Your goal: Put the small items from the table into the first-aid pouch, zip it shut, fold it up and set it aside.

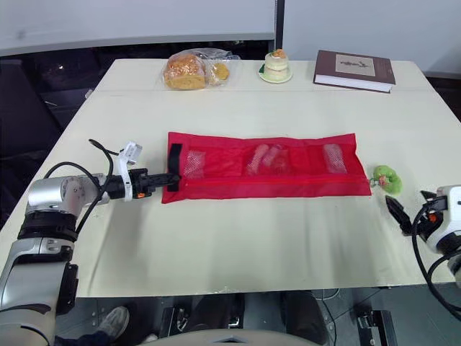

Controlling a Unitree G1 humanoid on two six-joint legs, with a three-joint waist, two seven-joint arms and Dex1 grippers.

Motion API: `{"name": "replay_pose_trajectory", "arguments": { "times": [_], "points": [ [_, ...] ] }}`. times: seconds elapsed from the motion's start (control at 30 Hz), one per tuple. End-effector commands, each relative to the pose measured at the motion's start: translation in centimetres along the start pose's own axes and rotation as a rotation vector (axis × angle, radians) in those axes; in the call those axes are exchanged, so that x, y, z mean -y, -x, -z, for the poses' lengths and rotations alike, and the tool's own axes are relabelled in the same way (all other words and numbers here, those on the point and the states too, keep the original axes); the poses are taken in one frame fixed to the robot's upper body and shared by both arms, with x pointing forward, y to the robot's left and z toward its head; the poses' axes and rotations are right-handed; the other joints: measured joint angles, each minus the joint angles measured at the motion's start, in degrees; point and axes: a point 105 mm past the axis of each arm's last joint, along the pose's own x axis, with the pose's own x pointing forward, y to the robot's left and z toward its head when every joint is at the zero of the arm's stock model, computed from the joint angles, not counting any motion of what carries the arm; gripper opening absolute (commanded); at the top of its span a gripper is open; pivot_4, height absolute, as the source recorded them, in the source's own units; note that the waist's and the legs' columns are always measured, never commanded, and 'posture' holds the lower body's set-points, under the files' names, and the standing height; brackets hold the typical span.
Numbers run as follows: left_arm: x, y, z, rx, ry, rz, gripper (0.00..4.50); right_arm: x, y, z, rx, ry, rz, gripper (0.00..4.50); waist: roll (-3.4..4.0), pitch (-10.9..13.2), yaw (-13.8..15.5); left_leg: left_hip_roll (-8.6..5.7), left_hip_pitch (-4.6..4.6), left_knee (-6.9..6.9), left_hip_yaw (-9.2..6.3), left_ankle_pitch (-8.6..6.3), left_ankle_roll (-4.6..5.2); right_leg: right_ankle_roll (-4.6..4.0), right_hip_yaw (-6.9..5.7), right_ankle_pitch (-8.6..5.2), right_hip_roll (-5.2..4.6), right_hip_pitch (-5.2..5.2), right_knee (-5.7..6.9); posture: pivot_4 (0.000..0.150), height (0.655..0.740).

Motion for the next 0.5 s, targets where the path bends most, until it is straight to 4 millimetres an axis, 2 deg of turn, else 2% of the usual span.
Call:
{"name": "replay_pose_trajectory", "arguments": {
  "times": [0.03,0.17,0.23,0.3,0.5],
  "points": [
    [-1.0,1.8,-0.8,0.005,-0.111,-0.056,1.41,-2.4,-0.1,0.0,0.008,-0.047,-0.069,4.5,0.0,0.0,0.05,0.0,0.0,0.0,0.0,0.0,0.0,0.0,0.0,0.0,-0.03,0.0,0.0,0.15,0.7289],
    [0.1,2.7,-1.7,0.007,-0.207,0.035,3.25,-3.2,-0.5,0.0,0.025,-0.12,-0.078,4.5,0.03,0.03,0.29,-0.03,-0.04,0.0,0.01,0.0,0.0,-0.01,-0.02,-0.01,-0.06,-0.03,0.0,0.15,0.7289],
    [-0.1,3.1,-1.8,-0.014,-0.26,0.03,4.4,-3.8,-0.8,0.1,0.024,-0.14,-0.094,4.5,0.03,0.03,0.49,-0.07,-0.08,0.0,0.0,0.0,0.0,-0.01,-0.04,0.0,-0.05,-0.04,-0.02,0.15,0.7289],
    [0.3,3.2,-2.3,-0.044,-0.35,0.035,4.46,-4.5,-1.2,0.5,0.001,-0.139,-0.118,4.5,0.0,0.04,0.61,-0.1,-0.1,0.0,-0.02,0.0,0.0,0.0,-0.07,0.0,-0.07,-0.04,-0.04,0.15,0.7289],
    [7.7,2.3,-5.4,0.037,-0.635,0.342,4.46,-4.8,-2.6,1.5,-0.011,-0.2,-0.098,4.5,-0.05,0.07,1.59,-0.11,-0.18,0.02,-0.05,0.0,0.01,-0.02,-0.12,-0.01,-0.06,-0.04,-0.07,0.15,0.7289]
  ]
}}
